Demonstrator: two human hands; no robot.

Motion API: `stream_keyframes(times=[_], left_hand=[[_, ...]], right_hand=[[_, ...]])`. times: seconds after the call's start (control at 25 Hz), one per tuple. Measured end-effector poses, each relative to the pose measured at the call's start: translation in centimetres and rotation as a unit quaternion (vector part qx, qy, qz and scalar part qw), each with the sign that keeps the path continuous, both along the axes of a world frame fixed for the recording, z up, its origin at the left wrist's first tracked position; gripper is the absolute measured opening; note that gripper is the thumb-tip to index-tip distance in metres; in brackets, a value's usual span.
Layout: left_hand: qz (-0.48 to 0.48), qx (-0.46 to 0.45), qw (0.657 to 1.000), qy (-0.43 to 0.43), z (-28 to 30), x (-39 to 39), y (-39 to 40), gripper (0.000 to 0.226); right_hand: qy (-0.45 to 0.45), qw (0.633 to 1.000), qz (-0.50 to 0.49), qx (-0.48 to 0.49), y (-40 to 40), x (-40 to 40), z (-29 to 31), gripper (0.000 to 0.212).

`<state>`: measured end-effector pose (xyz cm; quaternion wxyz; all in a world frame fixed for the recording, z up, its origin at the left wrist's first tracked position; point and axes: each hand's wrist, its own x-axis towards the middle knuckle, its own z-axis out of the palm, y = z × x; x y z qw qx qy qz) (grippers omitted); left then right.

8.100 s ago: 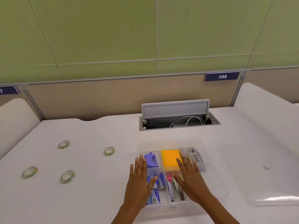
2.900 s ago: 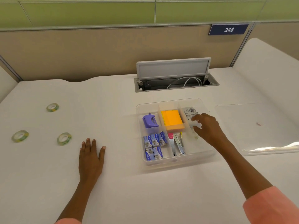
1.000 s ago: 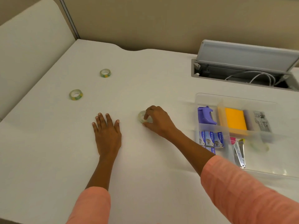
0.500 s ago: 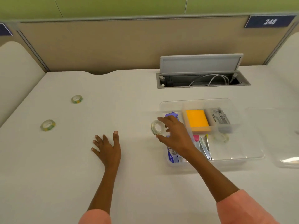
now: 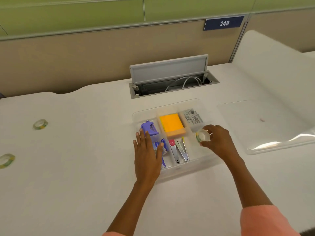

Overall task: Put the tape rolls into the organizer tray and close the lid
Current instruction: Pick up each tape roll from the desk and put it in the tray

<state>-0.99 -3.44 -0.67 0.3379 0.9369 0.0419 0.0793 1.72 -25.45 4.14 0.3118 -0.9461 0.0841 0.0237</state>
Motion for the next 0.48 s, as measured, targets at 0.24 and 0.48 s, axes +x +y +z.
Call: stream_keyframes(times=[0.24,0.48], left_hand=[[0.035,0.030,0.999,0.022,-0.9,-0.4,1.6,0.072],[0.040,0.021,0.999,0.028,-0.9,-0.6,1.1,0.075]], right_hand=[[0.139,0.983,0.037,-0.110,1.8,1.3,-0.9,0.051],[0.160,0.978,0.031,-0.131,1.4,1.2,-1.3,0.049]])
